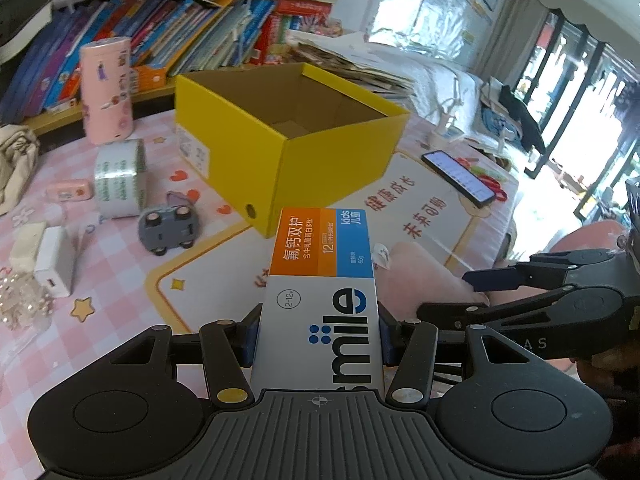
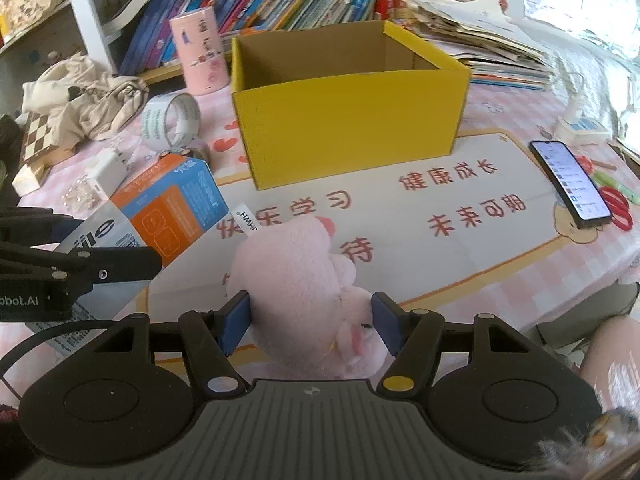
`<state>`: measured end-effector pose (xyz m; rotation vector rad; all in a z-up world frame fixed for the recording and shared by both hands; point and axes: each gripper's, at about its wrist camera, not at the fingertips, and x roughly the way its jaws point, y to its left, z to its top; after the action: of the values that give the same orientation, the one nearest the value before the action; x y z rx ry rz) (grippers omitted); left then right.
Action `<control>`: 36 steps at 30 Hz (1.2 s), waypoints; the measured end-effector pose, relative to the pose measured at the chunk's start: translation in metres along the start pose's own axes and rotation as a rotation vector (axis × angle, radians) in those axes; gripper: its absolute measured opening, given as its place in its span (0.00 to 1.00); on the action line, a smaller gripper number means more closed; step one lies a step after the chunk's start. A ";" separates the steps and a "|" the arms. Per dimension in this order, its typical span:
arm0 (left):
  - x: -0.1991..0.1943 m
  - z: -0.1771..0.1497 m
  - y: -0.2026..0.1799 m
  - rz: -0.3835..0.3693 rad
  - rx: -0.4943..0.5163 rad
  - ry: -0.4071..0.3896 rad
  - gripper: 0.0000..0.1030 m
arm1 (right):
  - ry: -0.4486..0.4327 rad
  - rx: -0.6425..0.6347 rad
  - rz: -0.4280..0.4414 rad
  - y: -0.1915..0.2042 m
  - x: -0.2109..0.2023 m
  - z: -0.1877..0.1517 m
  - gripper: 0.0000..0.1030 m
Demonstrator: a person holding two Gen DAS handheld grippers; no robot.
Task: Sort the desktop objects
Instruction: 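Lift and carry the usmile box and the pig toward the yellow cardboard box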
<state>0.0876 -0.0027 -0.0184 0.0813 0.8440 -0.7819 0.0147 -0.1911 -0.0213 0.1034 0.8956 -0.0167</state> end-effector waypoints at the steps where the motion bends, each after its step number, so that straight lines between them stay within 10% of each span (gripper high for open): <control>1: 0.002 0.001 -0.002 -0.005 0.006 0.003 0.50 | -0.001 0.005 -0.003 -0.002 -0.001 0.000 0.61; 32: 0.067 0.046 -0.054 -0.017 0.051 0.051 0.50 | 0.046 -0.041 0.043 -0.077 0.025 0.035 0.57; 36: 0.071 0.052 -0.059 -0.020 0.056 0.049 0.50 | 0.066 -0.062 0.084 -0.083 0.029 0.042 0.33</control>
<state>0.1112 -0.1059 -0.0189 0.1422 0.8700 -0.8254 0.0610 -0.2768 -0.0242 0.0842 0.9558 0.0933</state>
